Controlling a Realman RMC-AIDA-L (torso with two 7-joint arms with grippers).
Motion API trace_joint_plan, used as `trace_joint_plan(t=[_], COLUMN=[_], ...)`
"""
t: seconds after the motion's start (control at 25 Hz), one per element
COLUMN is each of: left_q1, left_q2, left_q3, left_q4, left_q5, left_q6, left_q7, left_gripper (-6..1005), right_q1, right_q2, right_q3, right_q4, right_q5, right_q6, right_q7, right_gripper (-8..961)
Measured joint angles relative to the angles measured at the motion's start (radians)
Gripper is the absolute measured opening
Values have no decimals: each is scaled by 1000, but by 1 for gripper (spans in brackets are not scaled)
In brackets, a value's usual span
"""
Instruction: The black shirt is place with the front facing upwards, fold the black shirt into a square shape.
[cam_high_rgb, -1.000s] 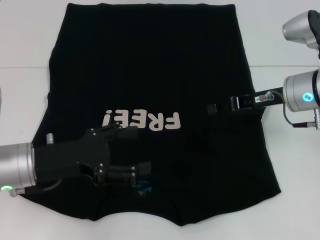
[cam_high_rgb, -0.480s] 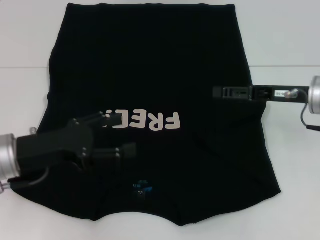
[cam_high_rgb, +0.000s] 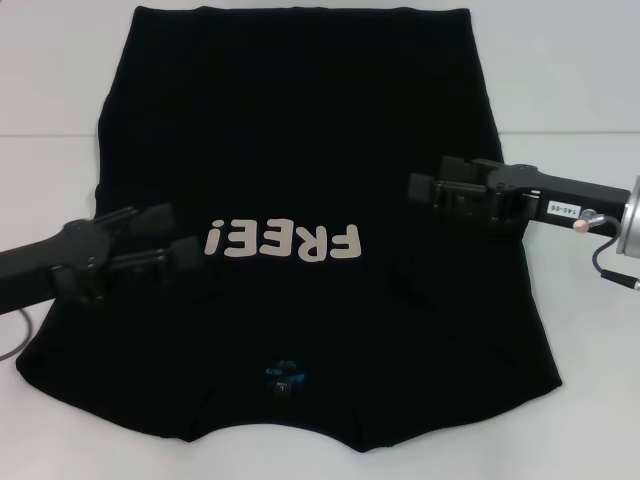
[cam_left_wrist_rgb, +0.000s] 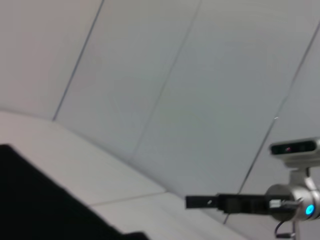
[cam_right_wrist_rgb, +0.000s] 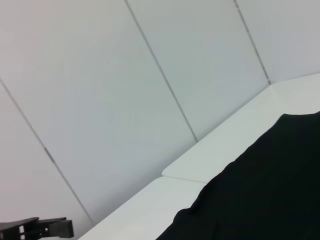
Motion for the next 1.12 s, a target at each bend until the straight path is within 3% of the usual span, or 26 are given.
trace_joint_plan(t=[0.08, 0.48, 0.72, 1.12], left_q1=[23, 90, 134, 141], left_q2=[18, 57, 93, 95], left_q3=[5, 1, -37, -63], left_q4=[21, 153, 155, 151], left_q5=[26, 177, 238, 390], left_q6=[-18, -99, -194, -276], left_q7=[-32, -189, -276, -372], left_gripper=[949, 951, 950, 949], right_q1=[2, 39, 53, 62], right_q2=[0, -19, -21, -25], right_q3=[0, 2, 3, 7], right_q4=[0, 5, 6, 0], right_q5=[0, 2, 0, 4], right_q6=[0, 6, 8, 8], right_q7=[-1, 36, 50, 62], right_gripper=[946, 946, 945, 945])
